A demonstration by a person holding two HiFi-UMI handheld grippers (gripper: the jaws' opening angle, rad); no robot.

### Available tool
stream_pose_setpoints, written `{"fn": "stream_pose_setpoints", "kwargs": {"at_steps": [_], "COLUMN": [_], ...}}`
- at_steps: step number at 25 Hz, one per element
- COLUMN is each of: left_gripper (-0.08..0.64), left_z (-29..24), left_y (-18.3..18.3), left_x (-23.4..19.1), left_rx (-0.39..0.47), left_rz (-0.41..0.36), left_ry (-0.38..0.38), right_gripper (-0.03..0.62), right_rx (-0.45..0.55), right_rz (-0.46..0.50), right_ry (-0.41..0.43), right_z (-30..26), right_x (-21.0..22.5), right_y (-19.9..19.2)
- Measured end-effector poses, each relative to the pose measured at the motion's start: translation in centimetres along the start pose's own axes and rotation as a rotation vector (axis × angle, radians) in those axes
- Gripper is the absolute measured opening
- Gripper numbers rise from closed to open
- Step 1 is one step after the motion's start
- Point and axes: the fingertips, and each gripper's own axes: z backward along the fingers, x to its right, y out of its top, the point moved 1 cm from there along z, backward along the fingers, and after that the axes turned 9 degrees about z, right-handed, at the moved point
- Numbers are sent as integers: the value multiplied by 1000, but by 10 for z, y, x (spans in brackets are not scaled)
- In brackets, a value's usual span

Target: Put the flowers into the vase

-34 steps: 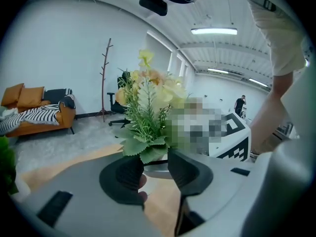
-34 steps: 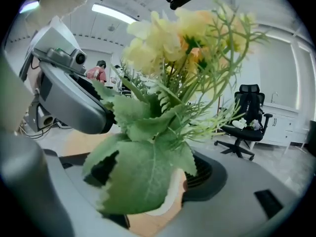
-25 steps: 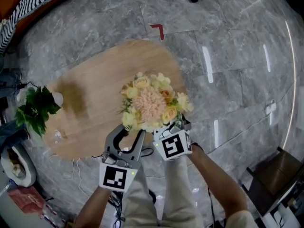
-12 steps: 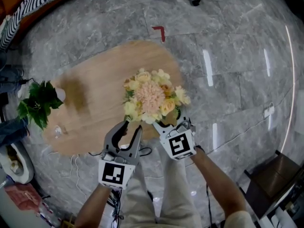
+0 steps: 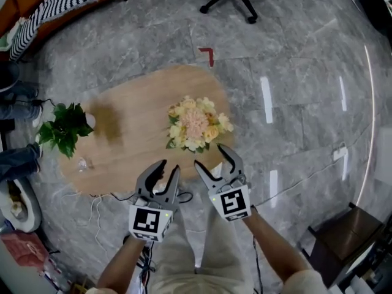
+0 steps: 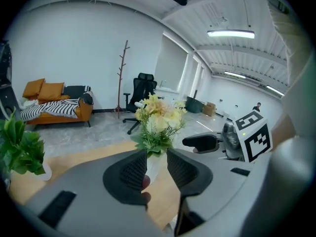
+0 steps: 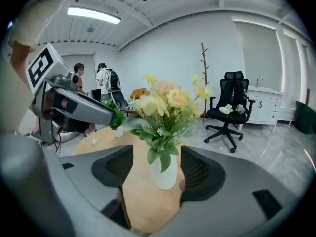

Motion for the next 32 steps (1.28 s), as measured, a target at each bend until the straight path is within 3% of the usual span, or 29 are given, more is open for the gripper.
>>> {"fn": "stream_pose_setpoints", "kwargs": {"at_steps": [4,9,21,24,32], "left_gripper": [129,122,10,8,8], "left_z": [24,55,124,140,173], "left_y": [20,56,114,129,158], "left_x": [10,27,38,40,38], "left_rx": [-1,21,56,70,115], "left_rz": [-9,10,162,206,236], "left_ry": [13,29,107,113,154], "right_gripper": [150,35,6,5,5], "right_rx": [40,88,122,120,132], "right_rz": [3,-28,-170,-190,-173], "right_ry": [-18,-24,5,18,39], "right_z": [34,64,90,97,105], "right_x": [-3,-15,-41,-49,-65], "right_y": [43,97,213,234,273]}}
